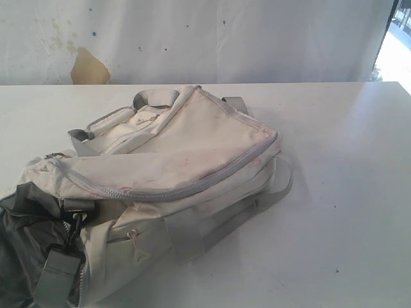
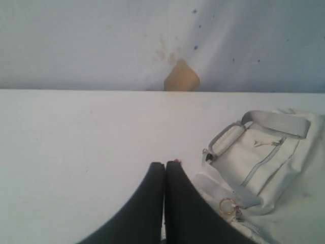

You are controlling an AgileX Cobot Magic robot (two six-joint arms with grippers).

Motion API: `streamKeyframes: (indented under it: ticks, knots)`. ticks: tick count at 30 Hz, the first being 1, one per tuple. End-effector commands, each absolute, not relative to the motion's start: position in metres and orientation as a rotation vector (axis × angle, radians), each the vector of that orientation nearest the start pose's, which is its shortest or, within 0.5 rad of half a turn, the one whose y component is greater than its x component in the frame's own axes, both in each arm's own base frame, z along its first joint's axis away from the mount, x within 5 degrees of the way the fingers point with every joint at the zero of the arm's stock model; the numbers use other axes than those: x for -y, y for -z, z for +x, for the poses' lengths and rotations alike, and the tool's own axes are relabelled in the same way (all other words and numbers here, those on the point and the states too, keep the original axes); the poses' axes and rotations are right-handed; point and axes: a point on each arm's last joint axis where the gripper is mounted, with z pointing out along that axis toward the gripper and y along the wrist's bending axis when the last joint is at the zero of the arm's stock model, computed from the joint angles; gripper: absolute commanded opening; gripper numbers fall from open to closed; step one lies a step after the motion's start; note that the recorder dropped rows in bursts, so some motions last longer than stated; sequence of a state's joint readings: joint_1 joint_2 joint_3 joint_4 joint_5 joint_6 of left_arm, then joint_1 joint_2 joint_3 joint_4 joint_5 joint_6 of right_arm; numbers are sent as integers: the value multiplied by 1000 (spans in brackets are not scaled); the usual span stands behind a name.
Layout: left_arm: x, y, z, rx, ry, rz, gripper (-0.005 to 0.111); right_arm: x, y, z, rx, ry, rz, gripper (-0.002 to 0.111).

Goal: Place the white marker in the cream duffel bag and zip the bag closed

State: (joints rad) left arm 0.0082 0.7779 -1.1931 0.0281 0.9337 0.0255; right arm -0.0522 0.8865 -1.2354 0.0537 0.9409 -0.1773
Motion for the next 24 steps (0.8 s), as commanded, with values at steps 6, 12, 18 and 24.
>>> streamKeyframes:
  ticks: [6, 12, 18, 24]
  knots:
    - [-4, -466, 20, -1778, -96, 19, 0, -1, -473, 46, -1811, 143, -156, 0]
    - [-4, -457, -42, -1680, -100, 9, 0, -5, -473, -14, -1672, 185, -181, 0]
    - [-8, -441, -96, -1569, -157, -4, 0, -7, -462, -59, -1607, 197, -178, 0]
    - [-10, -423, -137, -1462, -194, -25, 0, -8, -447, -94, -1575, 187, -191, 0]
